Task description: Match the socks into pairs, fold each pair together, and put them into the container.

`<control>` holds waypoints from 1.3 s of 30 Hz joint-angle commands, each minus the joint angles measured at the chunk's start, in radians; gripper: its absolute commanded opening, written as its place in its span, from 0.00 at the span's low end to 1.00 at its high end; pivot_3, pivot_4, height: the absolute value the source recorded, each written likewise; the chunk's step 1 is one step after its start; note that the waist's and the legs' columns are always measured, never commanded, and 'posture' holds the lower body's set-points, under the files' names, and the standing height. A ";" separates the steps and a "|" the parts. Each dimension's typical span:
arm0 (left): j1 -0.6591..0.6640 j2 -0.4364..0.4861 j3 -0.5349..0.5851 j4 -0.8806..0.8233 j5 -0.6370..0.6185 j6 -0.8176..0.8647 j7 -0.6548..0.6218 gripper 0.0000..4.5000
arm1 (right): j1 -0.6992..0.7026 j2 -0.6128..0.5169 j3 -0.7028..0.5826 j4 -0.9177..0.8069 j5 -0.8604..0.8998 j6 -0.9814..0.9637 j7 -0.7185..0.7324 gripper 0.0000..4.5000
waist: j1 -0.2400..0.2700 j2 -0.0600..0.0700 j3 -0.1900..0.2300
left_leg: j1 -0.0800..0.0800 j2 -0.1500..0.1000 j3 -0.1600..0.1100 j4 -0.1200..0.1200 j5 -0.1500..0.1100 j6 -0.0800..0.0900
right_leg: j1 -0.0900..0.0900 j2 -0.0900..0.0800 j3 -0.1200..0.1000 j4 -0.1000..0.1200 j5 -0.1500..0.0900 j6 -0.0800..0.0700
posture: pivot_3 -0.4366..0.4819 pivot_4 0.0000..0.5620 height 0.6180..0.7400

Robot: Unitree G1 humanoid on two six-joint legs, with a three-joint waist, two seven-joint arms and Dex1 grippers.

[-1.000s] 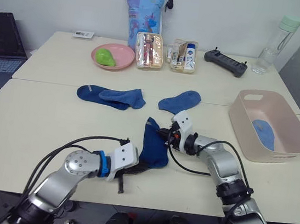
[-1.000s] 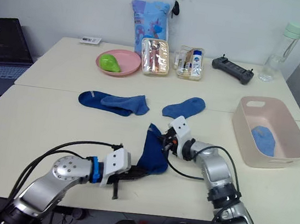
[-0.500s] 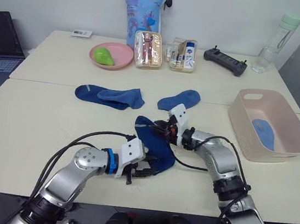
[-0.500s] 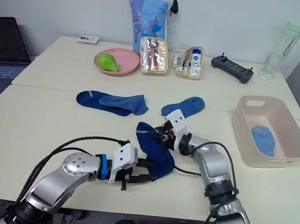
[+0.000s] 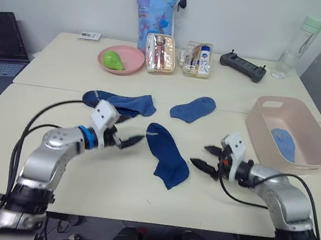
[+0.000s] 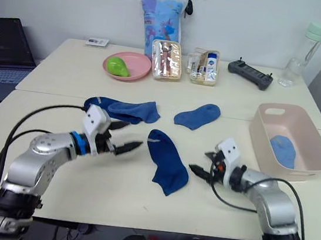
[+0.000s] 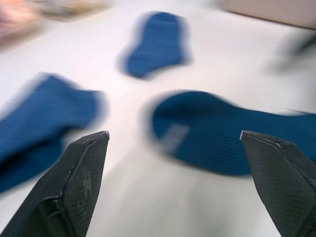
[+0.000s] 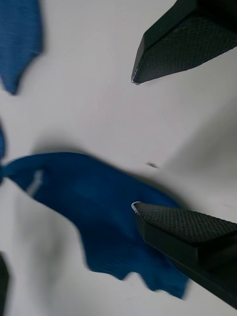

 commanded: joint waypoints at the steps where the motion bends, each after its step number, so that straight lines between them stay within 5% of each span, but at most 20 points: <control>1: -0.113 -0.030 -0.019 0.191 0.067 -0.140 0.021 0.99 | 0.076 -0.044 -0.023 -0.106 0.060 0.032 0.026 0.91 | 0.002 -0.001 0.001 | 0.000 0.000 0.000 0.000 0.000 0.000 | 0.000 0.000 0.000 0.000 0.000 0.000 | 0.48 0.27 1.00; 12: -0.289 -0.148 -0.126 0.547 0.142 -0.314 -0.102 0.99 | 0.082 0.067 0.015 -0.121 0.170 0.224 -0.099 0.91 | -0.005 -0.005 0.001 | 0.000 0.001 -0.001 0.000 0.000 0.000 | -0.001 0.001 -0.001 0.001 0.000 0.000 | 0.48 0.27 1.00; 14: -0.299 -0.153 -0.134 0.571 0.158 -0.335 -0.107 0.86 | 0.076 0.066 0.031 -0.114 0.163 0.225 -0.107 0.91 | -0.005 -0.005 0.001 | 0.000 0.000 -0.001 0.001 0.000 0.000 | 0.000 0.000 -0.001 0.001 0.000 0.000 | 0.48 0.27 1.00; 18: -0.301 -0.153 -0.127 0.580 0.152 -0.339 -0.132 0.57 | 0.076 0.092 0.040 -0.109 0.184 0.232 -0.117 0.72 | -0.006 -0.005 0.001 | 0.000 0.000 -0.001 0.001 0.000 0.000 | 0.000 0.000 -0.001 0.000 0.000 0.001 | 0.48 0.27 1.00; 26: -0.227 -0.149 -0.109 0.495 0.127 -0.307 -0.149 0.00 | 0.068 0.096 0.023 -0.071 0.193 0.216 -0.116 0.07 | -0.006 -0.005 0.001 | 0.000 0.000 0.000 0.001 0.000 0.000 | 0.000 0.000 0.000 0.000 0.000 0.001 | 0.48 0.27 1.00; 27: -0.218 -0.151 -0.106 0.480 0.124 -0.300 -0.146 0.00 | 0.066 0.095 0.024 -0.066 0.193 0.211 -0.117 0.01 | -0.006 -0.005 0.001 | 0.000 0.000 -0.001 0.001 0.000 0.000 | 0.000 0.000 0.000 0.000 0.000 0.001 | 0.48 0.27 1.00; 39: 0.099 -0.114 -0.031 -0.062 -0.027 0.032 -0.063 0.00 | -0.067 -0.043 -0.042 0.100 0.172 0.126 -0.050 0.01 | -0.006 -0.005 0.001 | 0.000 0.000 -0.001 0.001 0.000 0.000 | 0.000 0.000 0.000 0.000 0.001 0.001 | 0.48 0.27 1.00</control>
